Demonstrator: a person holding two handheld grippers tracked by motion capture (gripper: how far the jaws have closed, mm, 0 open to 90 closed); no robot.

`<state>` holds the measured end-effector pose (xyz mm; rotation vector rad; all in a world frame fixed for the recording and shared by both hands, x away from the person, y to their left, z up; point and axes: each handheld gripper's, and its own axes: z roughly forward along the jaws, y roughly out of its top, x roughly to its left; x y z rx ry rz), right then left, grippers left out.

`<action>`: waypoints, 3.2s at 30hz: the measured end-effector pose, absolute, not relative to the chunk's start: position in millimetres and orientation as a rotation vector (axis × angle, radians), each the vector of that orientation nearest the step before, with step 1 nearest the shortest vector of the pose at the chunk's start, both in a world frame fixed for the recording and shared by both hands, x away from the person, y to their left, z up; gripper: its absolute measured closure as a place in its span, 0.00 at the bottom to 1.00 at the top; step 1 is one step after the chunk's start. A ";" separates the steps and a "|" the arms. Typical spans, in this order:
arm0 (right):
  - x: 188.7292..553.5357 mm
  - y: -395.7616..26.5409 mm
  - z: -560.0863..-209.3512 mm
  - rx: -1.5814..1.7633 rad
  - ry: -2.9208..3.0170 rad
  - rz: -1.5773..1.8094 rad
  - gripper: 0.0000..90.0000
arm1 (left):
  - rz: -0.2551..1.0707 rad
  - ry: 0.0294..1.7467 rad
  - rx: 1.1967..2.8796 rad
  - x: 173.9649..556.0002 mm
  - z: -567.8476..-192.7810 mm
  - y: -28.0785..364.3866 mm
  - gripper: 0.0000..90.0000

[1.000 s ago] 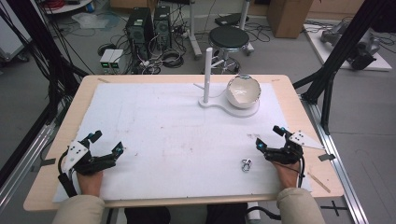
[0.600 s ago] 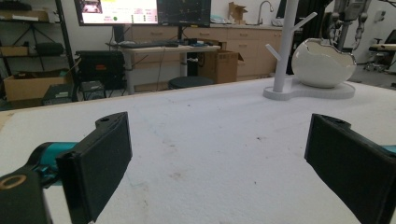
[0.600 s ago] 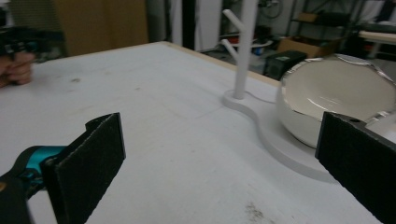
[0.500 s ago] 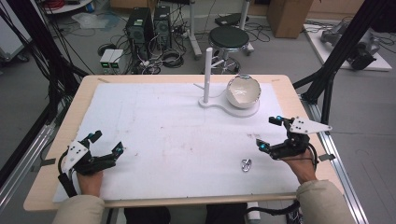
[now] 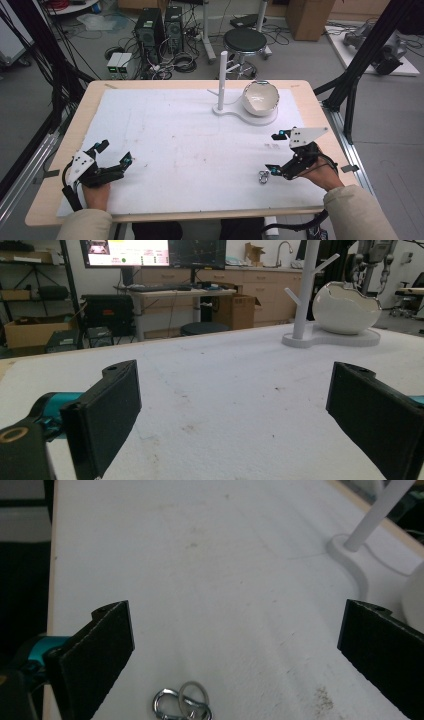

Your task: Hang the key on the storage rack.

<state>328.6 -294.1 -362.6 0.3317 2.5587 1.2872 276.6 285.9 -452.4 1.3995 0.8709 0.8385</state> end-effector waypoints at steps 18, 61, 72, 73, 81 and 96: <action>334.8 -264.8 -395.6 0.153 2.886 0.848 0.05 | 0.842 0.868 1.402 276.0 -452.5 286.1 0.09; 338.9 -263.7 -401.6 0.108 2.955 0.596 0.86 | 0.845 0.864 1.399 275.7 -452.6 286.0 0.09; 342.4 -267.5 -400.2 0.191 2.955 0.608 0.93 | 0.844 0.864 1.398 275.7 -452.6 286.0 0.09; 342.5 -267.7 -399.9 0.190 2.955 0.607 0.94 | 0.845 0.863 1.399 275.7 -452.6 286.0 0.09; 344.7 -268.7 -398.3 0.230 2.941 0.630 0.97 | 0.845 0.863 1.399 275.7 -452.6 286.0 0.09; 353.0 -272.2 -395.6 0.394 2.977 0.772 0.99 | 0.841 0.865 1.393 275.9 -452.7 286.0 0.09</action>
